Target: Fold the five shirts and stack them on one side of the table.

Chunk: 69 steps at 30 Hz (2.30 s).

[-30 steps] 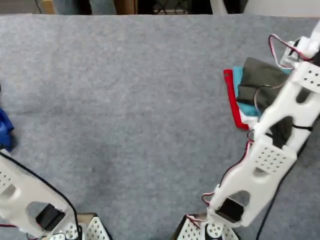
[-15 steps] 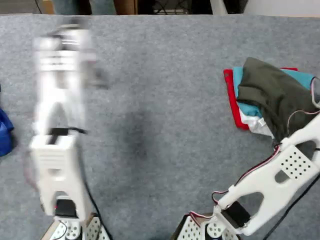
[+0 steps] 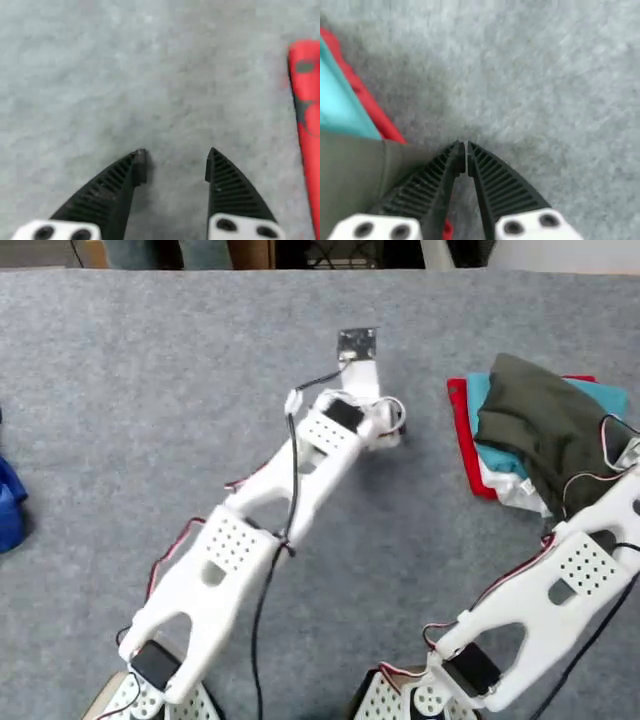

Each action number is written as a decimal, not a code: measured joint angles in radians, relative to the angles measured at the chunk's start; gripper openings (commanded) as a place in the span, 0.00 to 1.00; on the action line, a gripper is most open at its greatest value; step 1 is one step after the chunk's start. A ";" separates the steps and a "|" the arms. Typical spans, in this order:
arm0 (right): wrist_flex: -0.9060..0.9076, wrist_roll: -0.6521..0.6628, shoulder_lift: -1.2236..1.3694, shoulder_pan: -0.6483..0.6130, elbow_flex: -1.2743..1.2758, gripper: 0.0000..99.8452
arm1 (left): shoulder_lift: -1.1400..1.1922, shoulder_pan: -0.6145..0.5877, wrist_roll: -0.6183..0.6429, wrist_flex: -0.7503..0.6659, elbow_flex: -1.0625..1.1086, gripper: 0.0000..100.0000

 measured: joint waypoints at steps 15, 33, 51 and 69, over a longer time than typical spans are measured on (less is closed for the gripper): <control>0.008 0.000 0.017 -0.049 -0.002 0.01 | 0.262 0.209 0.003 -0.061 -0.393 0.21; 0.193 0.034 0.014 -0.163 -0.034 0.01 | 0.264 0.109 0.003 0.084 -0.457 0.21; 0.351 0.091 0.008 -0.296 -0.034 0.01 | 0.264 -0.094 0.003 0.338 -0.554 0.21; 0.407 0.094 0.018 -0.270 -0.316 0.02 | 0.080 -0.385 -0.232 0.615 -0.554 0.21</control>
